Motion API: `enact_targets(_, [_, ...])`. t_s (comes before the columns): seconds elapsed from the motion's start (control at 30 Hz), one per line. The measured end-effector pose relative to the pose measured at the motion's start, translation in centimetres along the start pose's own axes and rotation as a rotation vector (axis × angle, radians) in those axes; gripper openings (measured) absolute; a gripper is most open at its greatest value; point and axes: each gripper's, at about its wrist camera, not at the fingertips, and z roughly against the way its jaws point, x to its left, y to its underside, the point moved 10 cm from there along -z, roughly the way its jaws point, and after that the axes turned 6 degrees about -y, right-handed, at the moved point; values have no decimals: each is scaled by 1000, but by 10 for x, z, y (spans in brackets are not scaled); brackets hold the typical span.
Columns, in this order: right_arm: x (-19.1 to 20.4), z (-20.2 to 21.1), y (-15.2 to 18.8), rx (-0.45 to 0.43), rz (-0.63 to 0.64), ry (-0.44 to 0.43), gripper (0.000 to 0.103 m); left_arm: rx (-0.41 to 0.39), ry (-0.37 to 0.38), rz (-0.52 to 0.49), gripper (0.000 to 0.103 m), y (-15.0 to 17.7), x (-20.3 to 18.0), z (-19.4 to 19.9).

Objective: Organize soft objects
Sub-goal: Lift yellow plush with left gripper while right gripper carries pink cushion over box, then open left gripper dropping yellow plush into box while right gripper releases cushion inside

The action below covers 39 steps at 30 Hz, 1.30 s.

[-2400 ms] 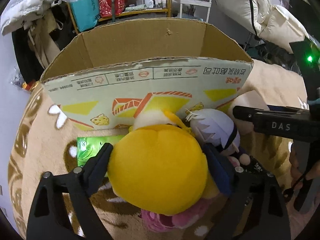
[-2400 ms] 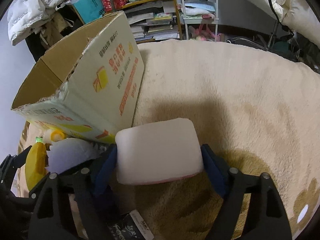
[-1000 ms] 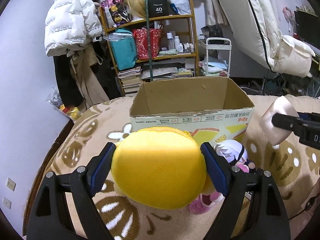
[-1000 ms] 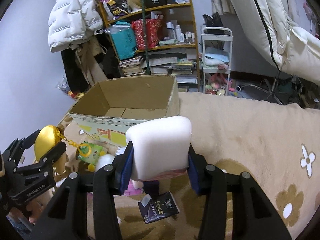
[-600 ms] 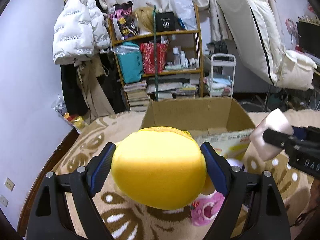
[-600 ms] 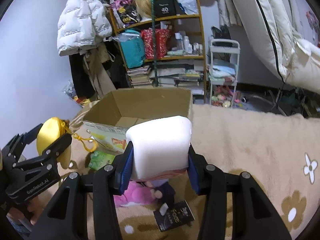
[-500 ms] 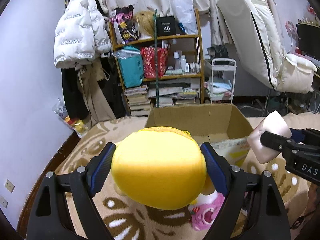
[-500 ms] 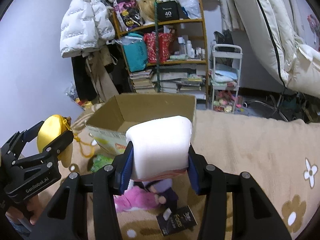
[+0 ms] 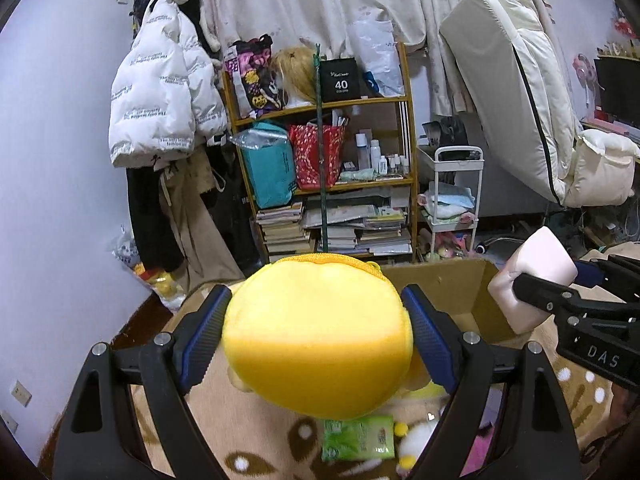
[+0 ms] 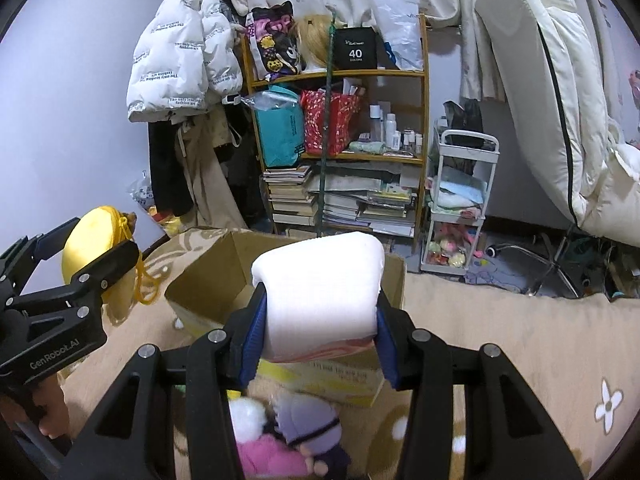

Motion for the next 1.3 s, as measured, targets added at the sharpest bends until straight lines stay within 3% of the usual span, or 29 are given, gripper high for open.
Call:
enact_targets(0.3, [-6, -33, -13, 0, 4, -8, 51, 1, 37, -13, 85, -10, -21, -38])
enact_targets(0.67, [-28, -69, 10, 64, -48, -9, 53, 125, 82, -34, 85, 24, -49, -87])
enact_targets(0.97, [-34, -75, 21, 94, -81, -28, 61, 191, 137, -79, 86, 39, -63, -99])
enact_targets(1.2, [-35, -73, 28, 118, -106, -38, 67, 184, 132, -56, 101, 36, -58, -94])
enact_targets(1.3, [-37, -71, 31, 132, -130, -48, 71, 195, 120, -52, 101, 36, -54, -93])
